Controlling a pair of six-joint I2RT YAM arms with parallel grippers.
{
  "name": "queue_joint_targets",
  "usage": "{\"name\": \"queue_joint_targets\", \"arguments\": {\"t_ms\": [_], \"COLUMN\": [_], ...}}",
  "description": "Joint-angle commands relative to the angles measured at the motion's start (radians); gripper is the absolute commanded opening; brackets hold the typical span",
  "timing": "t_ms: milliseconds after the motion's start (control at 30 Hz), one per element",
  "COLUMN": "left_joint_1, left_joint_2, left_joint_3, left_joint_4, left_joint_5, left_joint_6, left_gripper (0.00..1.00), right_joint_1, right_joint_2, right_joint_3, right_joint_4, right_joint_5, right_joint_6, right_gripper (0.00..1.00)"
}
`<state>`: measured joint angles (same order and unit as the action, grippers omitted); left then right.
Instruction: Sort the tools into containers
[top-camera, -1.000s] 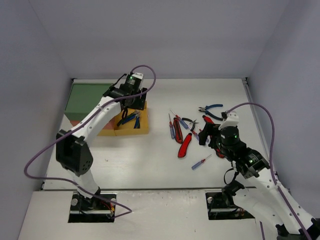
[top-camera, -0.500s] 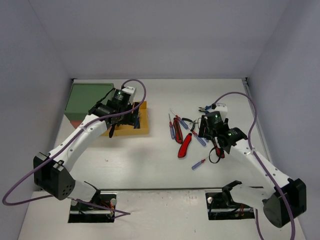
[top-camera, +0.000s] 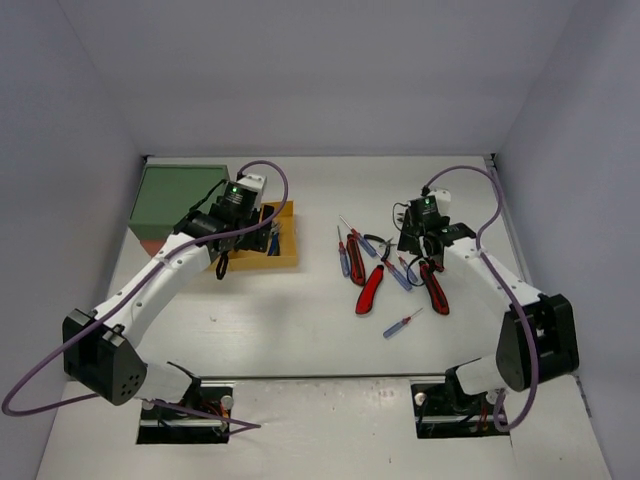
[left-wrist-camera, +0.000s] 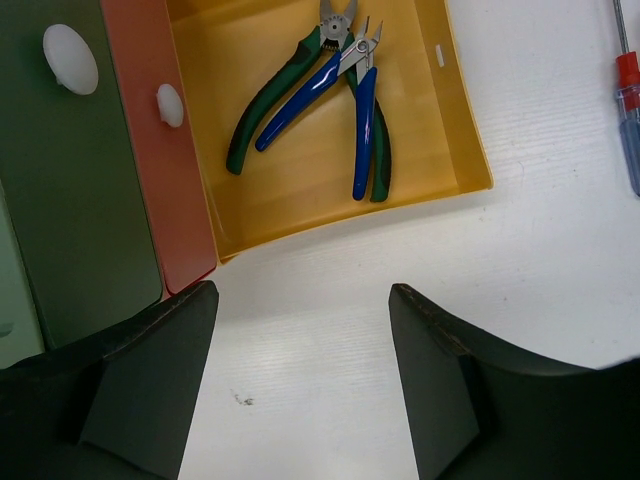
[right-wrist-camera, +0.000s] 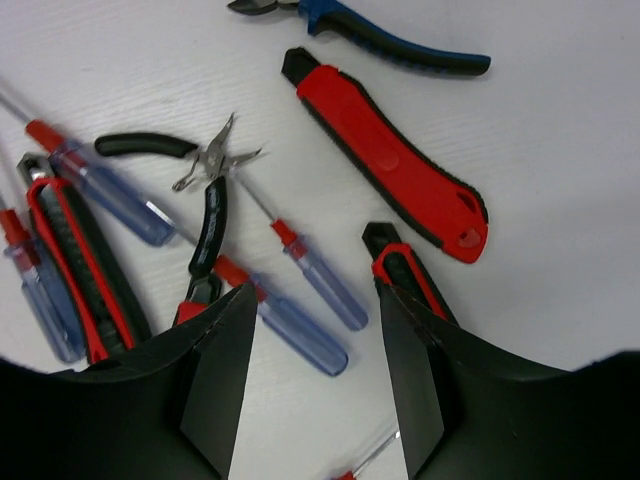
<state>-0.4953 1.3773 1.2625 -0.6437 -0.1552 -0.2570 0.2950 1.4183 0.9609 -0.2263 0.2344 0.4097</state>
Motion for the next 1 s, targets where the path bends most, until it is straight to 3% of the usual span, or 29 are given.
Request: {"name": "queue_joint_targets", "arguments": {"t_ms": [0,433,967], "left_joint_1": [0.006,0.007,0.015], "left_joint_2": [-0.021,-0.011,-0.022], "left_joint_3": [0.023,0.018,0.021], "left_joint_4": [0.046,0.046,0.041], "left_joint_5": [-0.02,-0.057,-0.031], "left_joint_6": [0.018,0.054,0.062], "left_gripper": [0.66,0.66,0.66], "right_joint_1": [-0.1,-0.169,-0.27], "right_joint_2": [0.093,0.454,0.559], "right_joint_3": [0.086,0.342,0.41], "right_joint_4": [0.065,0.097,0.125], "right_joint_5": [-0.012,-0.056,-0.244], "right_joint_6": [-0.065,-0.352,-0.485], "right_gripper": [0.49,0.51,0.46]}}
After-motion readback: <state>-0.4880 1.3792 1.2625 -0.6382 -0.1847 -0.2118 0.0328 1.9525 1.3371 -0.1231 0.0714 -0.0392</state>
